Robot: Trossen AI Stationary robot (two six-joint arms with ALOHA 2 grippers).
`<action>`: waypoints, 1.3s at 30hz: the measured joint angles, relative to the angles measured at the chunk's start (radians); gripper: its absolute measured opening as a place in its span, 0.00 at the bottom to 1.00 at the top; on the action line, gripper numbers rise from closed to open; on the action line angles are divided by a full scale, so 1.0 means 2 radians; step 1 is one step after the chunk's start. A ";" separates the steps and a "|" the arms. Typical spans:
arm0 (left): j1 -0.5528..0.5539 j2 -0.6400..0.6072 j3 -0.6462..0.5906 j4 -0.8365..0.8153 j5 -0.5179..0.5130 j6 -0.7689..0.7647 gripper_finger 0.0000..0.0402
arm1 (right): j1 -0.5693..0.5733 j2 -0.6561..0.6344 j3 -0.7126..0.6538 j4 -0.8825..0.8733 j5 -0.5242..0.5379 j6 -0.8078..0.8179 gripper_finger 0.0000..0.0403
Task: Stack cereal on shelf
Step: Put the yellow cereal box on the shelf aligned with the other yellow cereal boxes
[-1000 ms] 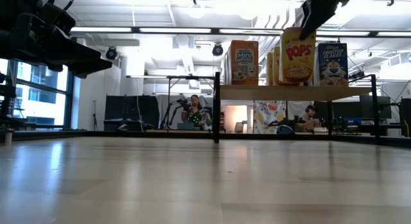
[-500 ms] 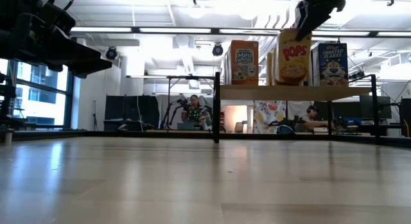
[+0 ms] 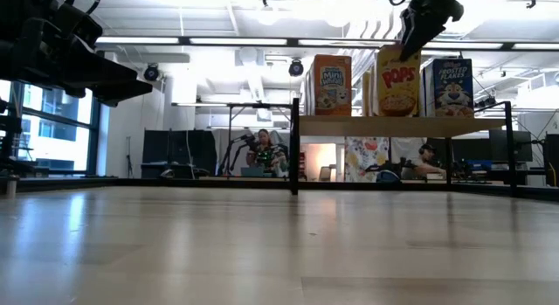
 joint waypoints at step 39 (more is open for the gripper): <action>0.000 0.000 0.000 0.000 0.000 0.000 0.62 | -0.012 0.012 0.001 0.001 0.022 -0.003 0.47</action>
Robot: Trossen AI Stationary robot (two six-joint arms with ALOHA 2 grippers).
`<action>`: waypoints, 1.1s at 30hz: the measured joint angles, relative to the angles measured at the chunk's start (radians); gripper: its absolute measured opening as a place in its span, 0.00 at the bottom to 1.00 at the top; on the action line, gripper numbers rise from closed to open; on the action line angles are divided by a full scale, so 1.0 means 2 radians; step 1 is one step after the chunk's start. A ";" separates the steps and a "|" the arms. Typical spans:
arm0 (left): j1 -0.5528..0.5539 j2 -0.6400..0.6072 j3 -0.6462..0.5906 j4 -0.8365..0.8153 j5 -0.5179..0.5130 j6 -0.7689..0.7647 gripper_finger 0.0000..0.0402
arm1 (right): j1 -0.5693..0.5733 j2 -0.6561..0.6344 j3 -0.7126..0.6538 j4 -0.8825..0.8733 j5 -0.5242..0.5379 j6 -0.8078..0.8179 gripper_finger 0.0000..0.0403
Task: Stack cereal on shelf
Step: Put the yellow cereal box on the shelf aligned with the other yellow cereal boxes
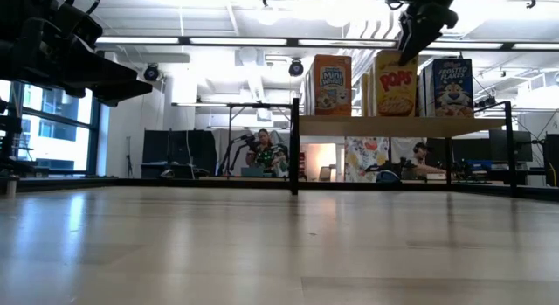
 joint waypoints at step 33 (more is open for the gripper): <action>0.000 0.000 0.000 0.000 0.000 0.000 0.62 | -0.013 0.000 0.002 0.012 0.021 -0.005 0.59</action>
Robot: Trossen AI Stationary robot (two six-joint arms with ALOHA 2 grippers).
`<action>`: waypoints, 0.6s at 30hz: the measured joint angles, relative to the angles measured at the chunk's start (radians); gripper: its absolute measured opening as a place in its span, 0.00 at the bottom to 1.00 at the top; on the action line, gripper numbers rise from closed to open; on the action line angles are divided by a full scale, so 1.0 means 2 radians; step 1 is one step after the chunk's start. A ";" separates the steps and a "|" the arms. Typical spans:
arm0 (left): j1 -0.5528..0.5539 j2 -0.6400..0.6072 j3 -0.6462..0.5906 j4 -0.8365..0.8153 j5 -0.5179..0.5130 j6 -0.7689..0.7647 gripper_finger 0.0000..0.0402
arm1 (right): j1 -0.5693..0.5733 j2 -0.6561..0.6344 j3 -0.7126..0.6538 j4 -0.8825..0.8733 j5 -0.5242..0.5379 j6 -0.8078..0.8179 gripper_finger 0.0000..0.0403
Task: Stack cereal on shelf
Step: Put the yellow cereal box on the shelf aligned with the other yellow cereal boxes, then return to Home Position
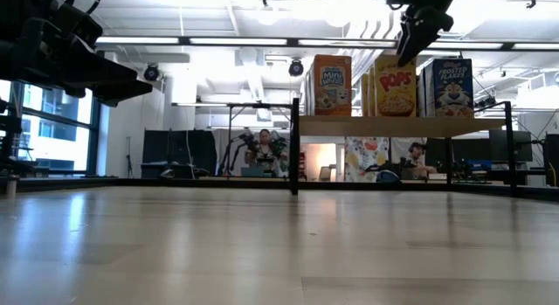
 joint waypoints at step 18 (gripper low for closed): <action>0.000 0.000 0.000 0.000 0.000 0.000 0.62 | 0.000 -0.025 0.000 0.007 0.004 -0.002 0.59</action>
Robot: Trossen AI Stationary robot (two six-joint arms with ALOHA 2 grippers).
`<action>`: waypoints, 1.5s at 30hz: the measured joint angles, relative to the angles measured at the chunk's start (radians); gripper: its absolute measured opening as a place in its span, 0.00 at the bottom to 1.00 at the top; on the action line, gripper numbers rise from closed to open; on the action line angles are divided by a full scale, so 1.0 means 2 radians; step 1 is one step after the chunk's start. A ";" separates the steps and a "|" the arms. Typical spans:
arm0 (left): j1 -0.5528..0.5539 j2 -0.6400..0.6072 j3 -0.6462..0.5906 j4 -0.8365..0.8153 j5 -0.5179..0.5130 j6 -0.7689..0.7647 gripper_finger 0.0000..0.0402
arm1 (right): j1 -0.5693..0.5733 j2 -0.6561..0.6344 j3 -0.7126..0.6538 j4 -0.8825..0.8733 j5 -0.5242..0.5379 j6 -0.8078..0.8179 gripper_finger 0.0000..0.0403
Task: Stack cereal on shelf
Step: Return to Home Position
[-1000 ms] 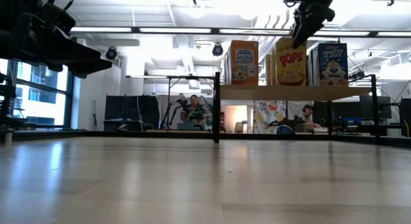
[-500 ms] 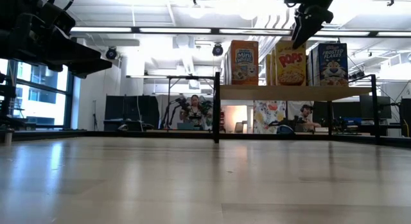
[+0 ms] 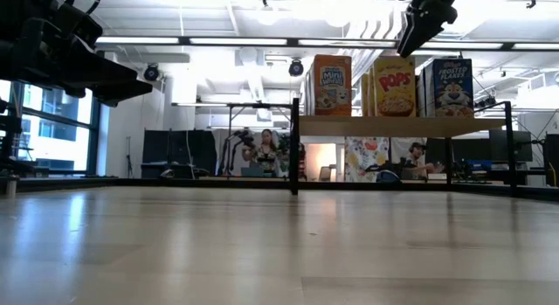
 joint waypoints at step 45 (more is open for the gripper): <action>0.000 0.000 0.000 0.000 0.000 0.000 0.62 | 0.177 -0.326 -0.420 0.526 -0.192 0.160 0.59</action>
